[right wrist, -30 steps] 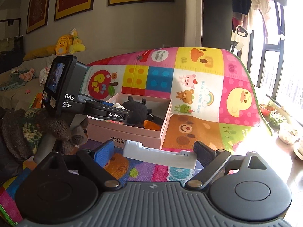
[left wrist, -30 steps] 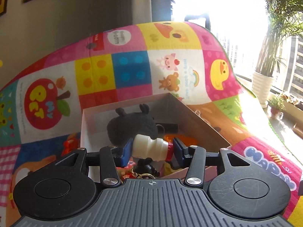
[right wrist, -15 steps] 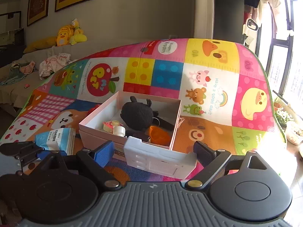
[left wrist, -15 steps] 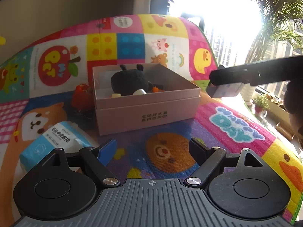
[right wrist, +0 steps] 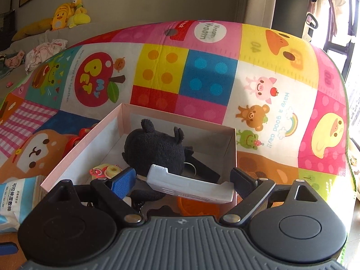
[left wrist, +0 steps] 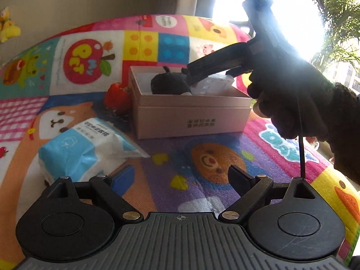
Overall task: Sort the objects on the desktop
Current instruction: 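Drop the battery holder into the pink box with the right tool while the left tool releases the bottle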
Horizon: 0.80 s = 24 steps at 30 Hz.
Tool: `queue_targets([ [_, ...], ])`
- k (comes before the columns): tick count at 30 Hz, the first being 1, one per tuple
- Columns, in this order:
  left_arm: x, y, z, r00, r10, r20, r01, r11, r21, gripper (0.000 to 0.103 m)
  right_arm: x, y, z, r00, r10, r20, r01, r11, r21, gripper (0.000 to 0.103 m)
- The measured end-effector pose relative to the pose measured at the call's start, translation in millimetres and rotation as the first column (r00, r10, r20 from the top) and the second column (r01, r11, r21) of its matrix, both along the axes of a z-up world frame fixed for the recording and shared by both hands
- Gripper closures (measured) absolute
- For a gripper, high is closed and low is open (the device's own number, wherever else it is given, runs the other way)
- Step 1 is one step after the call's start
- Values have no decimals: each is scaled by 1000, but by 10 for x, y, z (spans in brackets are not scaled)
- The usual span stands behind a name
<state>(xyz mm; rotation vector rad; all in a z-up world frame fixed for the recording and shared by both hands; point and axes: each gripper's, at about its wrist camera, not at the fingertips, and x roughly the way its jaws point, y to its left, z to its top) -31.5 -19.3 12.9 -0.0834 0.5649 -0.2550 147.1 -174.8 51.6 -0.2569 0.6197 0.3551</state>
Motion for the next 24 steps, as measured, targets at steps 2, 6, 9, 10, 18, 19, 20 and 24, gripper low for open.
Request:
queue_targets([
  [2,6,-5,-16,1000,-14,-2,14,1000,-7,8,-166,-50,6,999,25,19,-25,999,-22,5],
  [6,-6,-25,-31,1000,-31,1,31,999,-14,7,-347,-146,71,999,42,22,-42,999,-18,5],
  [9,-5,-21,-35,1000,-27,3,27,999,-19,6,-350,-159,107,999,43,-3,-43,999,9,22],
  [10,-1,-23,-36,1000,-27,2,27,999,-19,6,-324,-149,103,998,48,-31,-47,999,20,38],
  [18,-18,-38,-35,1000,-27,9,27,1000,-3,6,121,-54,-58,973,18,-229,3,996,93,57],
  [19,-11,-34,-35,1000,-24,6,24,1000,-5,6,169,-6,-85,972,12,-233,6,997,75,57],
  [20,-9,-27,-36,1000,-20,3,20,1000,-7,6,207,31,-112,972,3,-236,12,998,63,57],
  [24,-4,11,-42,1000,-5,-3,4,1000,-25,6,210,133,-37,974,7,-224,3,999,48,57],
])
